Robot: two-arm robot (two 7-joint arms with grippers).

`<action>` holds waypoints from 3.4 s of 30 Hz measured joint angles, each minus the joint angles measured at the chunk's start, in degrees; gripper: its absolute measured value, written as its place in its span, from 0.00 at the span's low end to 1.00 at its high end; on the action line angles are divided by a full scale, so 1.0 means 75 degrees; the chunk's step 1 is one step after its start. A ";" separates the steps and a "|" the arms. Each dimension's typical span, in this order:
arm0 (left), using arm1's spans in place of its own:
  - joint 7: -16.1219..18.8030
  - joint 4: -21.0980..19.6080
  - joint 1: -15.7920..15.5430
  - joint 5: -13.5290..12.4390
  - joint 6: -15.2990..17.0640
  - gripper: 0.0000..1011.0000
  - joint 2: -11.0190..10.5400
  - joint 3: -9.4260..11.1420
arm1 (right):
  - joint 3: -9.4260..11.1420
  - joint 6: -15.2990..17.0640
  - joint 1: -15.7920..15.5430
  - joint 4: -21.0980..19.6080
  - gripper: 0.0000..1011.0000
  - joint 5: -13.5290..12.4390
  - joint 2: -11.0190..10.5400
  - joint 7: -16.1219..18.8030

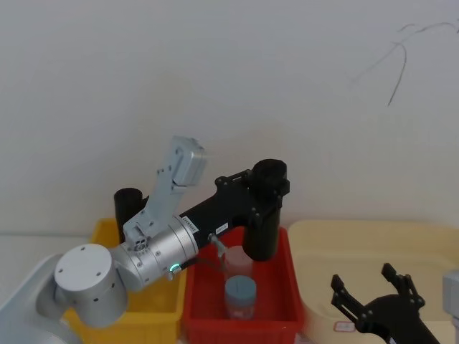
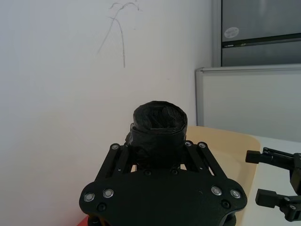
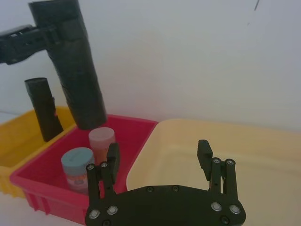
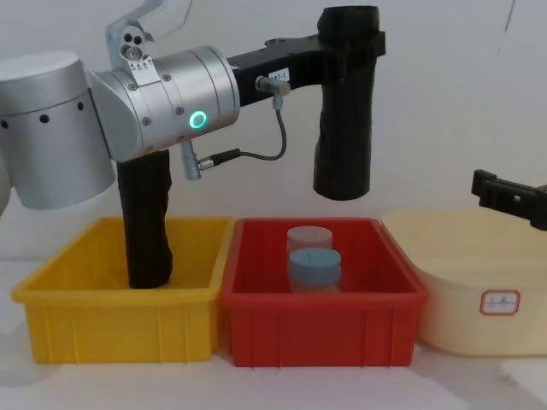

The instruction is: Pick up the garbage bag with the one hand and transfer it to the other hand.

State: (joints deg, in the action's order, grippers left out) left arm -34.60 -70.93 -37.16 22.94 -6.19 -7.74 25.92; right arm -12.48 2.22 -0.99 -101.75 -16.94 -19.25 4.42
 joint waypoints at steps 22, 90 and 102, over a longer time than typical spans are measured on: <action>-0.0190 0.0297 -0.0139 0.0167 -0.0110 0.39 0.0105 0.0181 | -0.0179 0.0362 0.0269 -0.0206 0.99 -0.0255 -0.0046 0.0759; -0.0229 0.0349 -0.0162 0.0198 -0.0127 0.39 0.0123 0.0216 | -0.1197 -0.0650 0.2529 0.2711 0.99 0.1432 0.1278 0.1085; -0.0229 0.0350 -0.0162 0.0197 -0.0127 0.39 0.0123 0.0214 | -0.1128 -0.0672 0.2698 0.2992 0.99 0.1518 0.1478 0.1007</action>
State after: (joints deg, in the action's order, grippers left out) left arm -36.31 -68.31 -38.37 24.42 -7.14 -6.82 27.52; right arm -20.94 -2.82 19.24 -79.30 -5.56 -8.16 11.97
